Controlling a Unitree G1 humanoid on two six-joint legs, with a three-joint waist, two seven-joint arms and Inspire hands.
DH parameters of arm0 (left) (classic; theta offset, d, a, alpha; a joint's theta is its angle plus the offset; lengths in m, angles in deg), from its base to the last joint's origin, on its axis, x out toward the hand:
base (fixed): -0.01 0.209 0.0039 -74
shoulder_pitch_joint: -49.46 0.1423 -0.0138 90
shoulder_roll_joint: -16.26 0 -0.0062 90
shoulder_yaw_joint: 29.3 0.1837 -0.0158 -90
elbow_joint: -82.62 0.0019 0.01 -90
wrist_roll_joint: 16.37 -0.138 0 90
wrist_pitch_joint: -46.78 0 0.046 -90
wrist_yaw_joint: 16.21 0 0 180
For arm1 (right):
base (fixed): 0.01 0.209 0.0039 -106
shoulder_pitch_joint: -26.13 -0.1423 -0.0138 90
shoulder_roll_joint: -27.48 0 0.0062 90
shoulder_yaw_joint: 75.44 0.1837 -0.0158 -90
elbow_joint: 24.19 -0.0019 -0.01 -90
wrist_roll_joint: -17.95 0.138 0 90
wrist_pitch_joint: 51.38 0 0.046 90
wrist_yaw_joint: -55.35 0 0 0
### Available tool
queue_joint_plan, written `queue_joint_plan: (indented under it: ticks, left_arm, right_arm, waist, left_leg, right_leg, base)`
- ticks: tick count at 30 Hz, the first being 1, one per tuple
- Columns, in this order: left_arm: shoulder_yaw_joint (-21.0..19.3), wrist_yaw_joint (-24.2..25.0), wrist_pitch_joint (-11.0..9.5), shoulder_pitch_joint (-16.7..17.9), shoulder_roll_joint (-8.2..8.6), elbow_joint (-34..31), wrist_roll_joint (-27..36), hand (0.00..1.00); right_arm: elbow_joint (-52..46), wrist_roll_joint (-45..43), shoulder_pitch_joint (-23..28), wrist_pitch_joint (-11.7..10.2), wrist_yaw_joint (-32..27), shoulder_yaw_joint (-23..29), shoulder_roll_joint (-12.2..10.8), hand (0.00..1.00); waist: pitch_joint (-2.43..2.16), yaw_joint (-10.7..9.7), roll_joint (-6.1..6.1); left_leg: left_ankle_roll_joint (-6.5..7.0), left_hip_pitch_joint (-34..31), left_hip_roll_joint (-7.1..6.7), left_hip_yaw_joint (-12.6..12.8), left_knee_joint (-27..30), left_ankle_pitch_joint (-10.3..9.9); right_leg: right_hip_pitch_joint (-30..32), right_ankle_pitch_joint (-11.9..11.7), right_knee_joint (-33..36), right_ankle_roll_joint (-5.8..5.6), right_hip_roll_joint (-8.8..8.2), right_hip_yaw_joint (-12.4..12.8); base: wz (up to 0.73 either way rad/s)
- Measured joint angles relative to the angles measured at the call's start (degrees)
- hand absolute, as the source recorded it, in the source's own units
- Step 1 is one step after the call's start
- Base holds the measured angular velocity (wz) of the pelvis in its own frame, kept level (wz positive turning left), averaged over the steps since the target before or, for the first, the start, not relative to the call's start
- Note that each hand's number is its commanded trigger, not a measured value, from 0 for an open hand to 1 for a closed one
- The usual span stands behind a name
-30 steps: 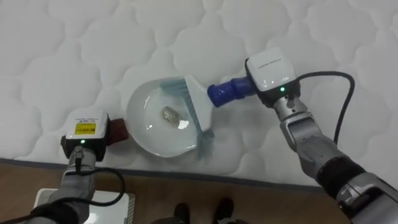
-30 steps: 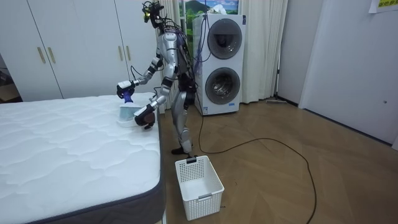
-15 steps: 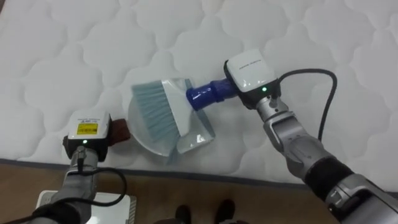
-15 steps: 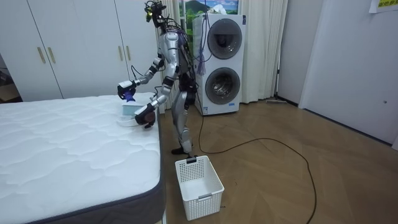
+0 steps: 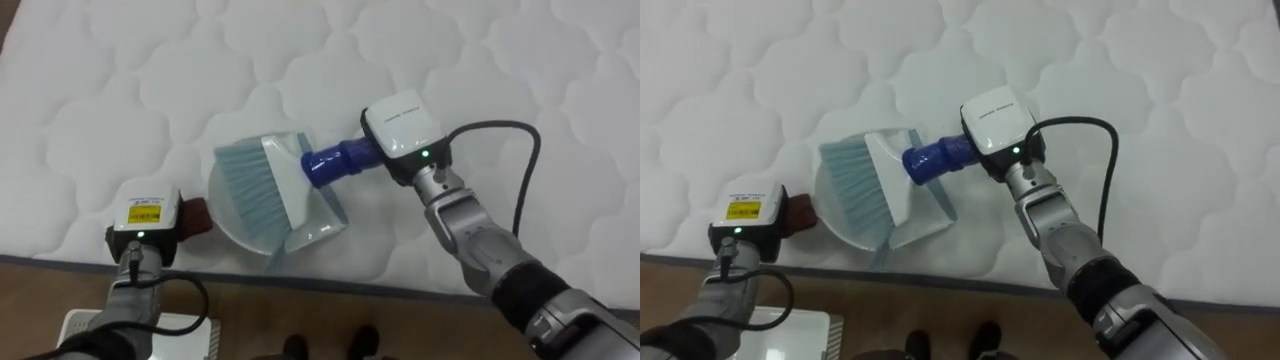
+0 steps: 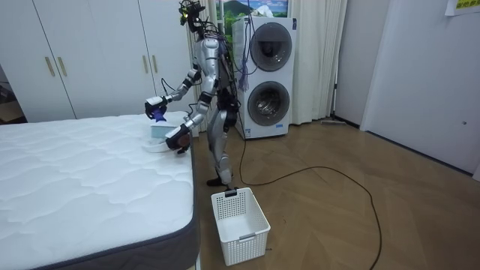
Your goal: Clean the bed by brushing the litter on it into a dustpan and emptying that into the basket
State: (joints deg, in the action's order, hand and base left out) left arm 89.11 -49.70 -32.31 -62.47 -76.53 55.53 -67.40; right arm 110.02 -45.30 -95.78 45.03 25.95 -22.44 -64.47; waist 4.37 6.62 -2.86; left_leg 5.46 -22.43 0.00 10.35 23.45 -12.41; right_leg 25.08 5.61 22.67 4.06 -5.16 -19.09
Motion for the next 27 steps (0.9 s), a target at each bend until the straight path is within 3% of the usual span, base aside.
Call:
queue_joint_plan:
  ticks: [6,11,15,16,17,23,27]
  left_arm:
    - [-0.5,-1.5,-0.5,0.4,-0.02,0.2,0.8,1.0]
    - [-4.1,-4.0,-1.5,1.4,0.02,-3.0,0.8,1.0]
    - [-6.9,-4.8,-2.8,4.8,0.47,-9.1,1.0,1.0]
    - [-7.9,-4.8,-2.9,6.2,0.46,-11.3,0.8,1.0]
    - [-8.2,-4.9,-2.9,6.8,0.46,-12.2,0.8,1.0]
    - [-10.5,-5.1,-3.1,9.4,0.43,-16.0,1.1,1.0]
    - [-12.6,-5.0,-3.5,14.3,0.46,-24.3,1.3,1.0]
  right_arm:
    - [0.1,4.1,4.5,-2.6,-0.6,0.6,3.3,1.0]
    - [0.1,7.1,5.6,-4.4,-3.2,5.3,3.7,1.0]
    - [-0.3,8.0,9.1,-5.4,-5.3,10.9,3.9,1.0]
    - [-1.1,8.1,10.9,-5.7,-5.9,12.7,4.0,1.0]
    - [-1.7,8.1,11.8,-5.8,-6.1,13.6,4.2,1.0]
    - [-2.7,9.9,14.0,-6.4,-7.5,19.7,5.1,1.0]
    - [-4.4,12.9,15.0,-5.9,-7.3,24.1,6.7,1.0]
  waist:
    - [-0.29,-0.4,0.68]
    - [-0.53,-1.5,1.06]
    - [-1.5,-1.8,1.72]
    - [-2.08,-2.0,1.85]
    - [-2.32,-2.0,1.91]
    - [-3.21,-3.8,1.78]
    - [-3.88,-4.8,0.9]
  left_leg:
    - [-0.02,2.0,0.07,-0.5,0.0,0.0]
    - [-0.17,2.5,-0.05,-0.9,0.0,0.1]
    - [-0.2,6.2,-0.15,-1.0,-1.5,0.1]
    - [-0.23,7.4,-0.23,-1.0,-2.2,0.1]
    - [-0.24,8.0,-0.27,-0.9,-2.5,0.2]
    - [-0.4,13.6,-0.96,-0.9,-6.2,0.5]
    - [-0.67,15.7,-0.93,-0.9,-7.2,1.0]
  right_leg:
    - [-2.1,0.0,-0.1,-0.05,0.29,0.7]
    - [-2.6,0.1,0.1,-0.19,0.34,1.3]
    - [-5.9,0.3,-0.5,-0.55,0.56,2.1]
    - [-7.1,0.5,-1.2,-0.8,0.68,2.3]
    - [-7.5,0.5,-1.1,-0.89,0.7,2.6]
    - [-12.2,1.1,-3.0,-1.59,0.83,3.6]
    - [-14.3,1.1,-4.3,-1.71,1.35,4.3]
  base:
    - [0.04]
    - [0.05]
    - [0.0]
    - [0.0]
    - [0.0]
    - [0.01]
    - [-0.03]
